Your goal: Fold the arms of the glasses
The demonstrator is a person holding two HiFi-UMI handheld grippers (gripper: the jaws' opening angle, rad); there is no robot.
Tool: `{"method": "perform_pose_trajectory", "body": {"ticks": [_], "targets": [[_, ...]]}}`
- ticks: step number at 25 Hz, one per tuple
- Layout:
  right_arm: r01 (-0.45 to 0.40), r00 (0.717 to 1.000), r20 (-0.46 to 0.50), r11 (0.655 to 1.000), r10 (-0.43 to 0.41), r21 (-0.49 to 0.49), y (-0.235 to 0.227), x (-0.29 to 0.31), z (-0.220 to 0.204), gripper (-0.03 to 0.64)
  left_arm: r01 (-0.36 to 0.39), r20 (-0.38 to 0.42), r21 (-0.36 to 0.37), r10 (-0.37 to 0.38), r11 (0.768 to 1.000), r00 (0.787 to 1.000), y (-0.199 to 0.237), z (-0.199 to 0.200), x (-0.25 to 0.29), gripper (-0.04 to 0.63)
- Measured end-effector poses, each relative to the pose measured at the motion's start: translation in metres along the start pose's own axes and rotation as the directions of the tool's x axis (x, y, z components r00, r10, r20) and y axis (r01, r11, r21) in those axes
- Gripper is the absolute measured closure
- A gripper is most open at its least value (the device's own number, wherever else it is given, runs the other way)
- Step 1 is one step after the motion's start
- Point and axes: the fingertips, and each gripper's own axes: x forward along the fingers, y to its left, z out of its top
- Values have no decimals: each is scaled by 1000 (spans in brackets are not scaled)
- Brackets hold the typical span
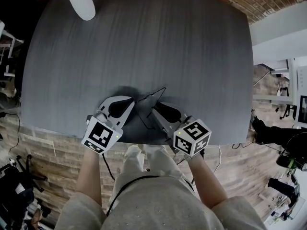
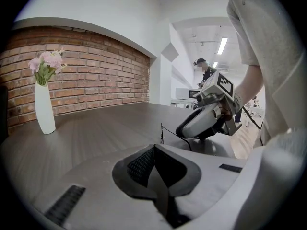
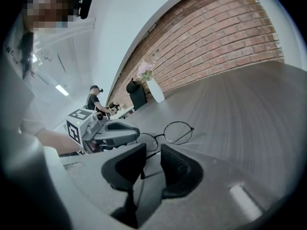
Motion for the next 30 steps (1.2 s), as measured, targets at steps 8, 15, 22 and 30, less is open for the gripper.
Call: {"method": "perform_pose_trajectory", "body": {"ticks": [8, 15, 22, 30], "targets": [[6, 1000, 0, 999, -6, 39, 1, 9, 4, 518, 2, 7, -6, -2, 1000, 1000, -1, 0, 0, 596], [22, 1000, 7, 995, -23, 93, 0, 16, 8, 520, 6, 10, -5, -6, 1000, 1000, -3, 0, 2, 595], [10, 1000, 10, 993, -11, 119, 2, 21, 9, 520, 28, 14, -4, -28, 1000, 1000, -10, 1, 6, 595], [-19, 1000, -13, 994, 20, 109, 8, 27, 7, 520, 46, -22, 6, -46, 999, 999, -16, -6, 12, 596]]}}
